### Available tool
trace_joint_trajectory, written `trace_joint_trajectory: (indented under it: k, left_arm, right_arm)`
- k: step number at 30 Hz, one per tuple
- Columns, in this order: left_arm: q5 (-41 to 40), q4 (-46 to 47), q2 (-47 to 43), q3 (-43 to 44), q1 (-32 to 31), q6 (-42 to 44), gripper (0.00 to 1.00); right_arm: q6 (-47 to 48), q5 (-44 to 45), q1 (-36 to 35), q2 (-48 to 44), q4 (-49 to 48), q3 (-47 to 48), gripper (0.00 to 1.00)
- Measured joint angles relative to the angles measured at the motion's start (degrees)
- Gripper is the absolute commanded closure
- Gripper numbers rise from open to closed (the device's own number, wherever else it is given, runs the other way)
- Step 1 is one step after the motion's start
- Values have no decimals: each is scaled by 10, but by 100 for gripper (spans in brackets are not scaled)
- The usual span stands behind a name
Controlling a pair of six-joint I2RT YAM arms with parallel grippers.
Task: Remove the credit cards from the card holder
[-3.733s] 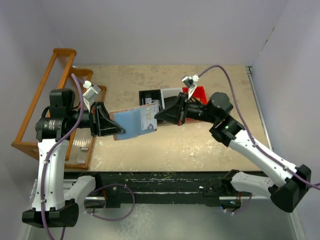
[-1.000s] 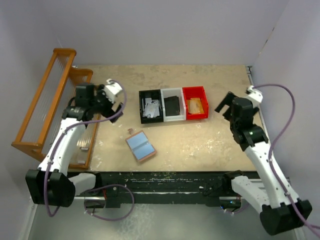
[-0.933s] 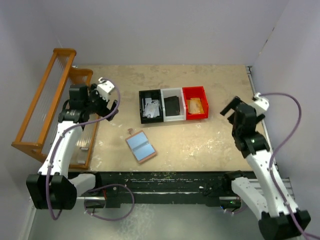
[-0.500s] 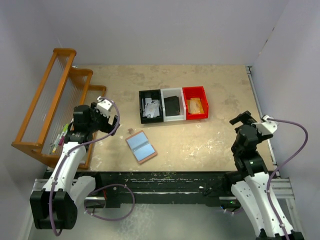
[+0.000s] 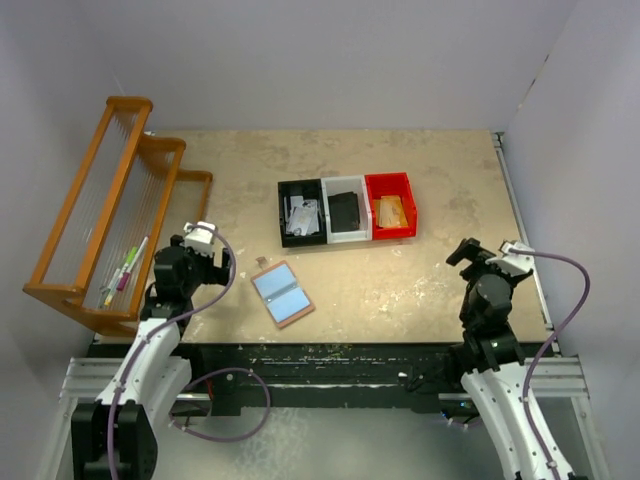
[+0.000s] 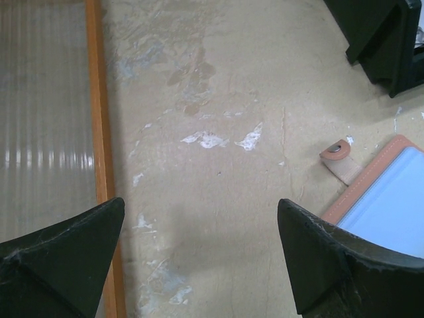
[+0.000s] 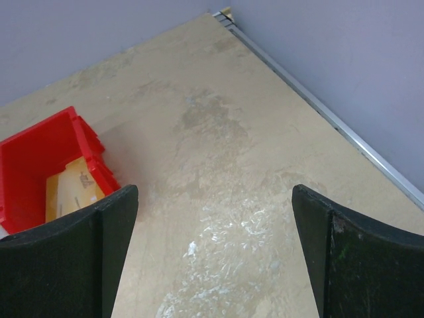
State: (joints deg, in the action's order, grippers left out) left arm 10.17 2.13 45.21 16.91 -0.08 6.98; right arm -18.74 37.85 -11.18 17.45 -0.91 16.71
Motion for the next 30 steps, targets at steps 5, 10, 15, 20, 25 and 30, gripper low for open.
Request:
trace_joint_trajectory:
  k: [5,10,15,20,25,30]
  left_arm:
    - [-22,22,-38,-38,0,-11,1]
    - [-63,31,-62,-42,0,-25,0]
    - [-84,34,-63,-42,0,-34,1]
    - [-97,33,-71,-44,0,-37,1]
    - [-117,29,-110,-50,0,-47,1]
    - [-157,28,-118,-52,0,-64,1]
  right_arm:
    - [64,-47,0,-42,-41,-36,0]
    - [133,-125,0,-26,-84,-67,0]
    - [156,-140,0,-25,-93,-74,0]
    - [161,-140,0,-26,-106,-77,0]
    - [173,-159,-1,-61,-119,-112,0]
    - [177,-169,0,-78,-137,-143,0]
